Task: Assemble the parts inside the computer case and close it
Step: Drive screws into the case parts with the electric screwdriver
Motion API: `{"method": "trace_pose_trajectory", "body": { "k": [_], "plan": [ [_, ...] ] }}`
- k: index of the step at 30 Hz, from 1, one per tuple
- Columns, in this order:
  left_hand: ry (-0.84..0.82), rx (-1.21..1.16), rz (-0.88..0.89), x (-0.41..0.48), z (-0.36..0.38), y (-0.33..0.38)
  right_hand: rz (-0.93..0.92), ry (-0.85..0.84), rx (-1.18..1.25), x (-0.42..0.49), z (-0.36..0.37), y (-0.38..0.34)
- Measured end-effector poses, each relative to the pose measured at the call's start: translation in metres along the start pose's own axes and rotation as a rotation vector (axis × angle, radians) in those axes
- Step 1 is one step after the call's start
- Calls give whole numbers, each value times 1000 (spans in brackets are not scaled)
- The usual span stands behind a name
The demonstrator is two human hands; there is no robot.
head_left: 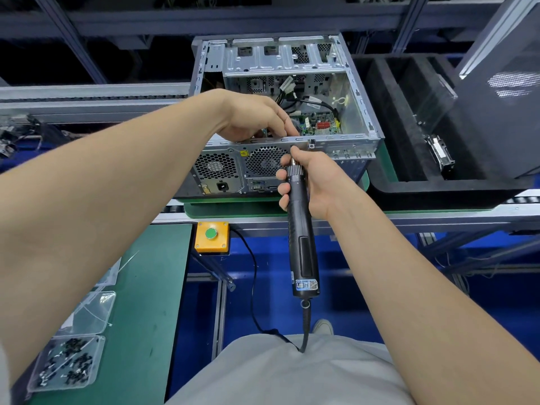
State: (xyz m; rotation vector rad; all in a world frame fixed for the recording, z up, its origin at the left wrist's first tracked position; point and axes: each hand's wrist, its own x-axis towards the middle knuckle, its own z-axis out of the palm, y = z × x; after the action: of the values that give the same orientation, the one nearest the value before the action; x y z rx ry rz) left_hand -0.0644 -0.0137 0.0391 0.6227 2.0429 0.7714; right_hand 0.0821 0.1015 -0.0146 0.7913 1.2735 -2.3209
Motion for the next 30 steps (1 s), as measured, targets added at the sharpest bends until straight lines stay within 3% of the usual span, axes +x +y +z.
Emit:
{"method": "trace_pose_trajectory", "body": {
  "k": [6, 13, 22, 30],
  "plan": [
    [-3, 36, 16, 3, -1, -3, 34, -45, 111, -1, -4, 0],
    [-27, 88, 74, -1, 3, -6, -13, -285, 298, -9, -15, 12],
    [-25, 95, 79, -4, 4, -4, -226, -264, 251, -16, -19, 35],
    [8, 128, 151, -11, 10, -3, -234, -172, 123, -25, -15, 38]
  ]
}}
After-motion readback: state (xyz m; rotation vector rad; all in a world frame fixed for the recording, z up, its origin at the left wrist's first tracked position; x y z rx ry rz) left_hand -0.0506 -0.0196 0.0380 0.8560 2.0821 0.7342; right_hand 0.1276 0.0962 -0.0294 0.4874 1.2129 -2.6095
